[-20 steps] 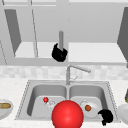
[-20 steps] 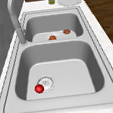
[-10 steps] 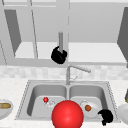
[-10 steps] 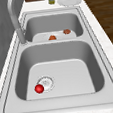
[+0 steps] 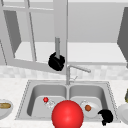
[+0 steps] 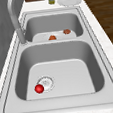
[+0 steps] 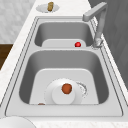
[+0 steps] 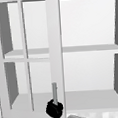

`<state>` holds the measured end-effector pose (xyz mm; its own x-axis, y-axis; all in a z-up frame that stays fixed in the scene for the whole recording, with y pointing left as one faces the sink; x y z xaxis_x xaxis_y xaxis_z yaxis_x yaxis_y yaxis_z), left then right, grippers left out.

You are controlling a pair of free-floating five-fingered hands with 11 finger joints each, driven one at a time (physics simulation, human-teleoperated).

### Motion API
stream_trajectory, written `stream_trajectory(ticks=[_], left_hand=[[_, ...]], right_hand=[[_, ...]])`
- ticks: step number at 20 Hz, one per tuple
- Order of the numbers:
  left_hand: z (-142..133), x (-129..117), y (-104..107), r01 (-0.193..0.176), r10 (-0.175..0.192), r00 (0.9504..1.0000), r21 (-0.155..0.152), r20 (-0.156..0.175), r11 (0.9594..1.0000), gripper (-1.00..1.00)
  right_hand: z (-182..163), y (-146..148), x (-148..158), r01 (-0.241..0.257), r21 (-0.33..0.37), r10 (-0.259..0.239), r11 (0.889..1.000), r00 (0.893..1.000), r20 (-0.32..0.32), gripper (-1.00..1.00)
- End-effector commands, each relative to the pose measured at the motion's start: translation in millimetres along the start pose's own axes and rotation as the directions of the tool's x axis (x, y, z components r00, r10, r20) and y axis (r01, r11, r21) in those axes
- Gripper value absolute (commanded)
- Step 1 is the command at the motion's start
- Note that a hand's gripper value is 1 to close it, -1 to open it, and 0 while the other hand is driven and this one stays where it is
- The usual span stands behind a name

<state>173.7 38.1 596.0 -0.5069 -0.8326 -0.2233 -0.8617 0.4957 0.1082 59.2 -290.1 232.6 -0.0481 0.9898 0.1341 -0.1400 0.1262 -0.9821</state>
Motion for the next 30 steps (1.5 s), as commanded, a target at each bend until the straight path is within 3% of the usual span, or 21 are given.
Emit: stream_trajectory(ticks=[1, 10, 16, 22, 26, 30], left_hand=[[21, 8, 32, 0.005, -0.005, 1.0, 0.021, 0.0, 0.9998, 1.0], [32, 5, 100, -0.061, 0.06, 0.9977, 0.038, 0.031, 0.9974, 1.0], [37, 3, 145, -0.109, 0.107, 0.9935, 0.048, 0.04, 0.9929, 1.0], [52, -2, 192, -0.131, 0.13, 0.9911, 0.053, 0.032, 0.9899, 1.0], [55, -11, 221, -0.173, 0.171, 0.984, 0.053, 0.05, 0.9834, 1.0], [56, -21, 246, -0.23, 0.226, 0.972, 0.062, 0.064, 0.9712, 1.0]], right_hand=[[0, 0, 0, 0.0, 0.0, 0.0, 1.0, 1.0, 0.0, 0.0], [0, 0, 0, 0.0, 0.0, 0.0, 1.0, 1.0, 0.0, 0.0], [0, 0, 0, 0.0, 0.0, 0.0, 1.0, 1.0, 0.0, 0.0], [0, 0, 0, 0.0, 0.0, 0.0, 1.0, 1.0, 0.0, 0.0], [0, 0, 0, 0.0, 0.0, 0.0, 1.0, 1.0, 0.0, 0.0], [0, 0, 0, 0.0, 0.0, 0.0, 1.0, 1.0, 0.0, 0.0]])
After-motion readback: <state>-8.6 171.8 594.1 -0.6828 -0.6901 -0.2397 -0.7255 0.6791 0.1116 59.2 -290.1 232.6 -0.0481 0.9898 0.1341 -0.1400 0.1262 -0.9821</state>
